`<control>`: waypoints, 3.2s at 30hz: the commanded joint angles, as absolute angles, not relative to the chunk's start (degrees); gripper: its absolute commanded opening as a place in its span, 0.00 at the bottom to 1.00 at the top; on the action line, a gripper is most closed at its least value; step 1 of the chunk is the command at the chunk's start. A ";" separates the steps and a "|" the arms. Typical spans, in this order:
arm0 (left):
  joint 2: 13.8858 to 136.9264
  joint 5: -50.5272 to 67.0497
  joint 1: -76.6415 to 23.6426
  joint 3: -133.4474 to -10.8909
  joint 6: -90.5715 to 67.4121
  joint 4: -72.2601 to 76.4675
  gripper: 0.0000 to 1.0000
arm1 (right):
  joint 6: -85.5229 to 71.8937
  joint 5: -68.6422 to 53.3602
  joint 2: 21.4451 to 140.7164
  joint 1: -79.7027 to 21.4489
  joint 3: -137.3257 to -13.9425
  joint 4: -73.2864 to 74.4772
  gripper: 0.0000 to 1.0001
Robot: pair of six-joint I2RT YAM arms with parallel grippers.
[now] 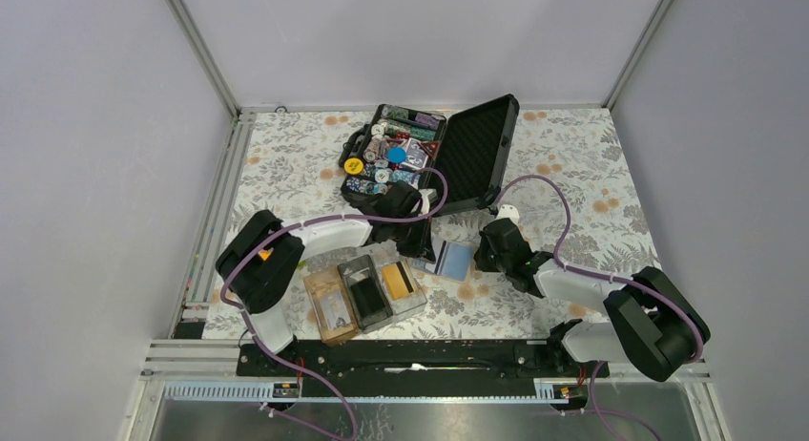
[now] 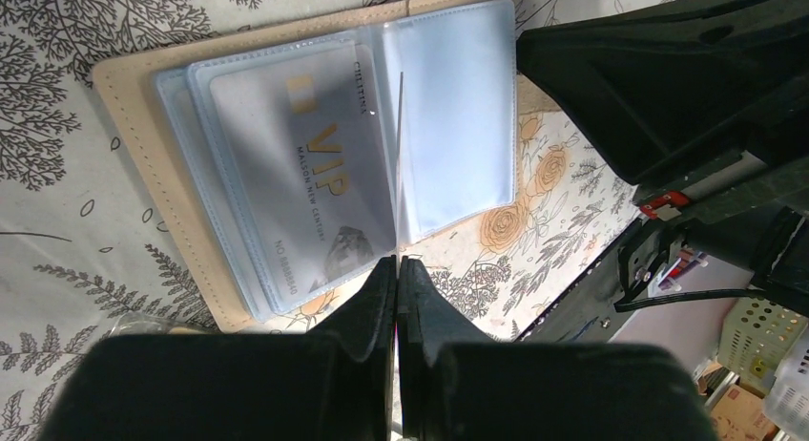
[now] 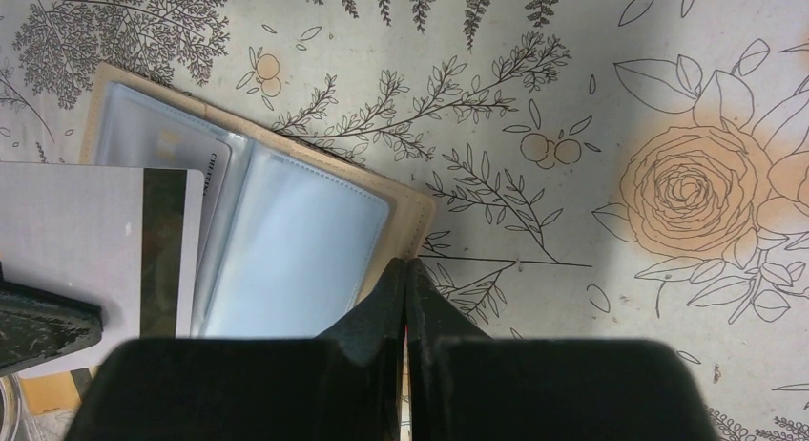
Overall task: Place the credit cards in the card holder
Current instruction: Insert the credit card into the card holder.
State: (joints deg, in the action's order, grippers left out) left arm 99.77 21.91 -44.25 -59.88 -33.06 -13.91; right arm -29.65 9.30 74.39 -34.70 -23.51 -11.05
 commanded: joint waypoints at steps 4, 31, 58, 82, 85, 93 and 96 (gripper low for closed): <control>101.09 24.20 -44.52 -61.46 -33.89 -9.54 0.00 | -28.12 8.79 75.06 -34.19 -25.12 -11.78 0.00; 103.88 27.09 -41.95 -59.94 -35.02 -8.68 0.00 | -28.19 8.70 75.06 -34.14 -25.13 -11.34 0.00; 106.26 29.11 -42.01 -57.18 -40.74 -2.83 0.00 | -28.48 7.98 76.84 -34.16 -25.79 -11.07 0.00; 101.38 22.11 -42.08 -57.22 -39.64 -9.02 0.00 | -28.34 8.17 77.15 -34.18 -26.09 -10.80 0.00; 102.51 23.41 -42.01 -57.92 -39.55 -8.77 0.00 | -28.25 8.16 77.17 -34.19 -26.17 -10.69 0.00; 104.06 25.11 -42.16 -59.10 -39.64 -8.70 0.03 | -28.10 8.17 77.22 -34.17 -26.51 -10.39 0.00; 104.21 25.28 -42.25 -59.40 -39.49 -8.93 0.06 | -28.01 8.09 77.51 -34.16 -26.67 -10.28 0.00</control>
State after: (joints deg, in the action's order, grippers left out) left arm 103.50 25.32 -42.06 -58.06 -40.71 -7.70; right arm -29.58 9.13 75.55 -34.44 -24.27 -11.27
